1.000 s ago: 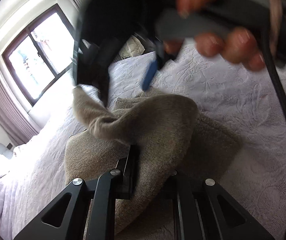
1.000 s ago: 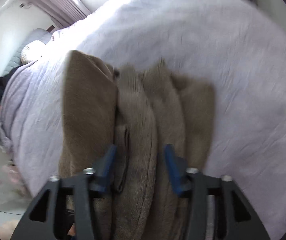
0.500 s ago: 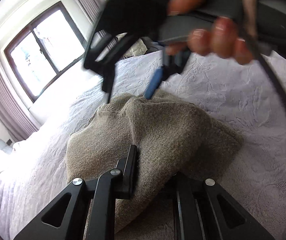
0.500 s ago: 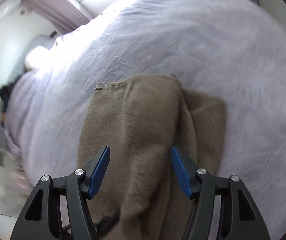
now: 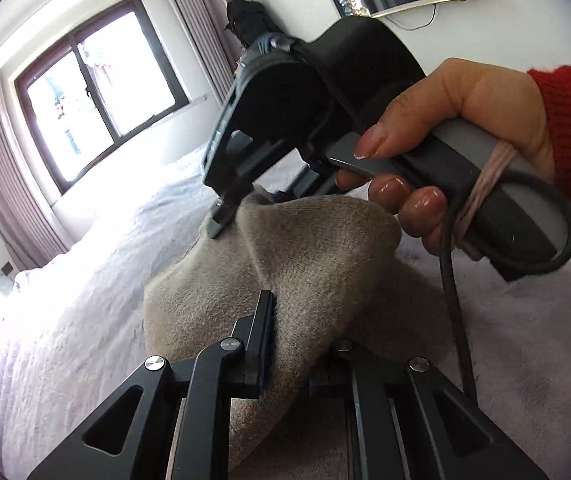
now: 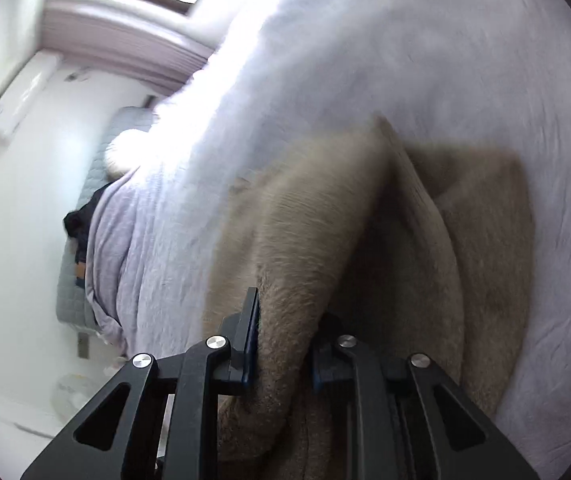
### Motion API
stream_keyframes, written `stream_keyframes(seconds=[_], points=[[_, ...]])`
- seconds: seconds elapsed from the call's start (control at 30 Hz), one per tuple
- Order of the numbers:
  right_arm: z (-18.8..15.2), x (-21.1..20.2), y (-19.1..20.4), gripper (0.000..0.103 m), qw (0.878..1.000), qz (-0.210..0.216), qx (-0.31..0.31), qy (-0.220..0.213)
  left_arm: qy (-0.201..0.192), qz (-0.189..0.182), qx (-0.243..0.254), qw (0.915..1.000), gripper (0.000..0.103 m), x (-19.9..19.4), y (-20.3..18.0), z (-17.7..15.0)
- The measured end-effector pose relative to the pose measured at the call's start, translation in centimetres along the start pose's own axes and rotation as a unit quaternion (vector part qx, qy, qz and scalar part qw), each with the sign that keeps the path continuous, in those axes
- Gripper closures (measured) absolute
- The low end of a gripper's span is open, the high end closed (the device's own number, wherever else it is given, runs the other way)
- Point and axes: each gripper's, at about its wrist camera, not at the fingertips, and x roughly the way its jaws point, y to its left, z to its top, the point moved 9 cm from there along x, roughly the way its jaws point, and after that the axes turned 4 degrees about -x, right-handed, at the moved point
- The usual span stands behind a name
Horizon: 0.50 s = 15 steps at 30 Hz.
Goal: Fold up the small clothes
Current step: 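Grasp the lifted fabric with the right tool while the left tool holds it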
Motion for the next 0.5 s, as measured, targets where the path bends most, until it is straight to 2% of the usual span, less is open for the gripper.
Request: stream_keyframes(seconds=[0.07, 0.13, 0.2, 0.23, 0.27, 0.3, 0.37, 0.4, 0.43, 0.47, 0.5], points=[[0.3, -1.8, 0.5, 0.081, 1.0, -0.005, -0.02, -0.014, -0.001, -0.015, -0.004, 0.9999, 0.088, 0.0, -1.1, 0.7], [0.0, -3.3, -0.6, 0.081, 0.999, -0.021, -0.015, -0.019, 0.002, -0.027, 0.001, 0.9996, 0.088, 0.3, -2.4, 1.0], [-0.3, -3.8, -2.5, 0.08, 0.999, -0.05, -0.005, -0.011, 0.016, -0.04, 0.014, 0.999, 0.088, 1.3, -3.7, 0.4], [-1.2, -3.4, -4.2, 0.08, 0.997, -0.078, -0.004, 0.005, 0.027, -0.049, 0.017, 0.9983, 0.088, 1.9, -4.1, -0.2], [-2.2, -2.8, -5.4, 0.075, 0.994, -0.103, -0.003, 0.021, 0.043, -0.057, 0.016, 0.9973, 0.088, 2.4, -4.6, -0.8], [-2.8, -2.5, -6.1, 0.075, 0.994, -0.105, 0.003, 0.025, 0.057, -0.057, 0.015, 0.9966, 0.088, 2.8, -4.8, -1.3], [-3.2, -2.8, -6.7, 0.073, 0.996, -0.079, 0.033, -0.005, 0.067, -0.047, 0.015, 0.9965, 0.082, 2.9, -4.2, -1.9], [-3.2, -3.1, -6.6, 0.071, 0.996, -0.071, 0.044, -0.014, 0.065, -0.048, 0.014, 0.9966, 0.06, 2.6, -3.8, -2.0], [-3.3, -3.5, -6.5, 0.07, 0.996, -0.074, 0.049, -0.017, 0.06, -0.044, 0.01, 0.9971, 0.031, 2.0, -3.3, -1.9], [-3.5, -4.0, -6.5, 0.068, 0.995, -0.087, 0.048, -0.017, 0.05, -0.037, 0.002, 0.998, 0.02, 1.3, -2.4, -1.8], [-3.8, -4.8, -6.8, 0.065, 0.994, -0.096, 0.047, -0.017, 0.039, -0.037, -0.007, 0.9985, 0.013, 0.7, -1.8, -1.8]])
